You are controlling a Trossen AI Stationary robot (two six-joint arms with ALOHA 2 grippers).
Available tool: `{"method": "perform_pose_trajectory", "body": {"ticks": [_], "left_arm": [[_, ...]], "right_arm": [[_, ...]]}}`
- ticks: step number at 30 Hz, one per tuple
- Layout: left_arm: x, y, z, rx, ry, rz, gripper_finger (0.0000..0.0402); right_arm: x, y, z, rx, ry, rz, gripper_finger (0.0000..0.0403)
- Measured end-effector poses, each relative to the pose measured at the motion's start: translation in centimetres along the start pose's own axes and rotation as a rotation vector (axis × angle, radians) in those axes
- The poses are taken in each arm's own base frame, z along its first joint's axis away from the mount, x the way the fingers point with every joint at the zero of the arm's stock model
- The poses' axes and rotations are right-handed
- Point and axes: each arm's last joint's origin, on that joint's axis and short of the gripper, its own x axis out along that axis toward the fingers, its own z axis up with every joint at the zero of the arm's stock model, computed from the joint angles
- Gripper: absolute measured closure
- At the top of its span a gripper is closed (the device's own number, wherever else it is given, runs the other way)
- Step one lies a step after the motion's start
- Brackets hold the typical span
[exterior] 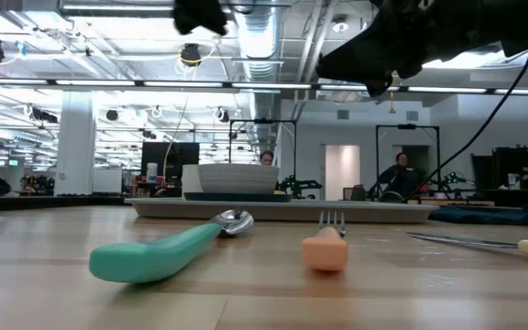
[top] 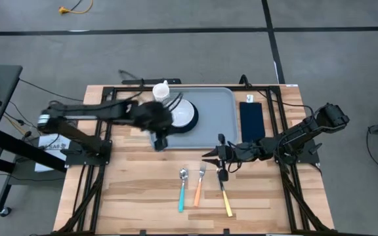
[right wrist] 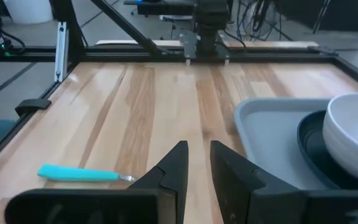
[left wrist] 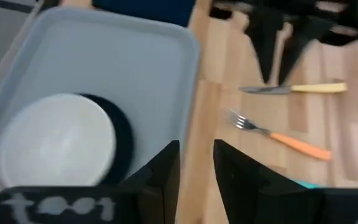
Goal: Set up tray
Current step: Put the blue napkin on the gray serving tray to the right of the green plate
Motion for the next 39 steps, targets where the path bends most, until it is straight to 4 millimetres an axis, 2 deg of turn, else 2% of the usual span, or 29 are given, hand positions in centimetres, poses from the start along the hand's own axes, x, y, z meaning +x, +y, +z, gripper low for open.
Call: {"method": "perform_pose_trajectory", "body": {"ticks": [10, 15, 18, 21, 25, 28, 32, 36, 39], "left_arm": [[1.2, -1.7, -12.7, -0.126, -0.324, -0.256, 0.0315], [1.4, -1.7, -16.9, -0.139, -0.522, -0.371, 0.0315], [1.2, -1.5, -18.0, -0.098, -0.608, -0.392, 0.0315], [1.2, -1.3, -18.5, -0.045, -0.61, -0.369, 0.0315], [1.4, -1.3, -18.7, -0.03, -0.594, -0.35, 0.0315], [1.5, -1.3, -18.7, -0.029, -0.584, -0.353, 0.0315], [1.5, -1.4, -18.7, -0.026, -0.58, -0.366, 0.0315], [1.5, -1.4, -18.7, -0.026, -0.581, -0.367, 0.0315], [1.6, -1.4, -18.7, -0.026, -0.581, -0.365, 0.0315]], "right_arm": [[0.3, 0.1, -0.4, 0.141, 0.013, -0.001, 0.0341], [1.1, -0.1, -0.7, 0.203, -0.01, -0.009, 0.0341], [1.6, -0.8, -0.4, 0.213, -0.068, -0.024, 0.0341], [2.0, -1.8, -0.1, 0.193, -0.038, -0.063, 0.0341], [1.5, -3.5, 1.0, 0.11, 0.215, -0.16, 0.0342], [0.0, -5.2, 2.7, 0.077, 0.486, -0.315, 0.0344], [-3.2, -7.2, 5.4, 0.095, 0.801, -0.448, 0.0345], [-6.4, -8.6, 6.8, 0.111, 0.986, -0.516, 0.0345], [-7.9, -9.8, 6.6, 0.146, 1.046, -0.556, 0.0345]]}}
